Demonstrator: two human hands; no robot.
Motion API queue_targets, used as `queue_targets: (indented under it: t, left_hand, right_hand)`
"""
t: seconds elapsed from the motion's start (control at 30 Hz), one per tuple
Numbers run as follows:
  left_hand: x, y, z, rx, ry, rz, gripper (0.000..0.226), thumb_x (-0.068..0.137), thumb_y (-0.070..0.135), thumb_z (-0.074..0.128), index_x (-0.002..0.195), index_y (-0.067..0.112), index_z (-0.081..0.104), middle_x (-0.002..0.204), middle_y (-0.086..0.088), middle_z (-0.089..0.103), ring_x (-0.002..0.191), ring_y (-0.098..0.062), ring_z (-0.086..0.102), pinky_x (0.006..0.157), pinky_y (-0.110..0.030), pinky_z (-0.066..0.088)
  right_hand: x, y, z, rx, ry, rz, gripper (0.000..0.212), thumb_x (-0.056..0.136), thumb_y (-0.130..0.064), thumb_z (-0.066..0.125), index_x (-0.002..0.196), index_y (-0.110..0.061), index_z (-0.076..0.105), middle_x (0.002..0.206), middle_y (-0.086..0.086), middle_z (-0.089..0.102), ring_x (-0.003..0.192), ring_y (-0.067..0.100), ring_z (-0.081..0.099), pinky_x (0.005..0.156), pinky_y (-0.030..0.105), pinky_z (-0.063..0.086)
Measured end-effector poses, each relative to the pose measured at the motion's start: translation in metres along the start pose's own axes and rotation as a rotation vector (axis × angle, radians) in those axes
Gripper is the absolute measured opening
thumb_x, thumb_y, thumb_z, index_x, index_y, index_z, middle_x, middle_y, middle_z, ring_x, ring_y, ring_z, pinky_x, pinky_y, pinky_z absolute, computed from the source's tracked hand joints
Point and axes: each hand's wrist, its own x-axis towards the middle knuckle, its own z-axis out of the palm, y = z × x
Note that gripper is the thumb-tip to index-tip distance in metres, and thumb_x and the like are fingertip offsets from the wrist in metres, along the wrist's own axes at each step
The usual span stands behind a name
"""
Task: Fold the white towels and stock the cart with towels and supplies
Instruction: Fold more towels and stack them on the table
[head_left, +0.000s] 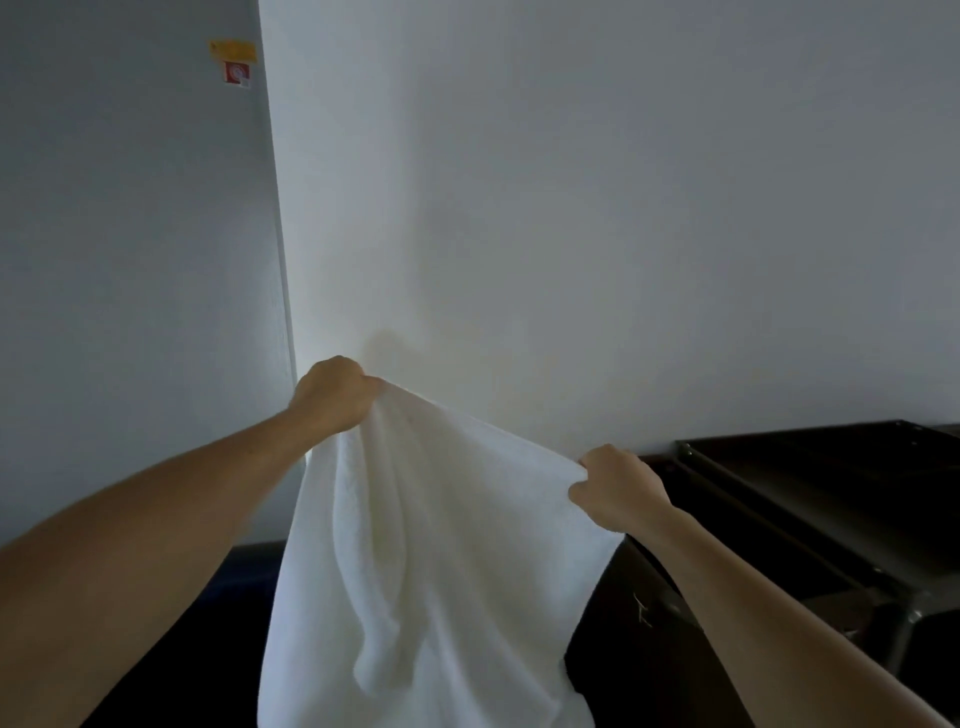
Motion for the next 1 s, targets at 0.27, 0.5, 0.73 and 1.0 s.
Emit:
queue_targets:
  t: [0.27,0.5,0.73,1.0]
  left_hand:
    - [0.011,-0.041,0.006,-0.083,-0.002,-0.130,0.047,0.095,0.030,0.053,0.056,0.004,0.050,0.068,-0.013,0.055,0.070,-0.031,0.054,0.064,-0.033,0.037]
    - [0.008,-0.039,0.013,-0.300,-0.059,-0.203,0.034,0.090,0.022,0.062,0.064,0.001,0.056,0.074,-0.014,0.054,0.076,-0.031,0.052,0.068,-0.033,0.038]
    - [0.004,-0.075,0.017,-0.535,0.041,-0.467,0.031,0.088,0.014,0.066,0.114,-0.003,0.067,0.116,-0.019,0.066,0.106,-0.038,0.063,0.084,-0.038,0.050]
    - [-0.031,-0.012,0.029,-0.836,-0.163,-0.358,0.031,0.083,0.006,0.074,0.112,-0.001,0.067,0.111,-0.015,0.068,0.095,-0.031,0.065,0.085,-0.040,0.054]
  right_hand:
    - [-0.013,0.029,-0.014,0.834,0.084,-0.075,0.021,0.096,-0.017,0.063,0.080,-0.006,0.071,0.075,0.005,0.074,0.074,0.024,0.071,0.077,0.038,0.059]
    - [0.000,0.033,-0.023,1.358,0.272,0.319,0.017,0.088,-0.013,0.070,0.076,-0.001,0.066,0.080,0.012,0.065,0.069,0.029,0.059,0.063,0.033,0.046]
    - [0.014,0.044,0.002,1.192,0.223,0.543,0.014,0.082,-0.012,0.073,0.089,-0.002,0.067,0.098,0.019,0.071,0.089,0.036,0.070,0.087,0.053,0.058]
    - [0.009,-0.023,0.013,0.913,0.186,0.282,0.020,0.088,-0.018,0.071,0.071,-0.007,0.071,0.061,0.006,0.069,0.056,0.022,0.069,0.064,0.037,0.061]
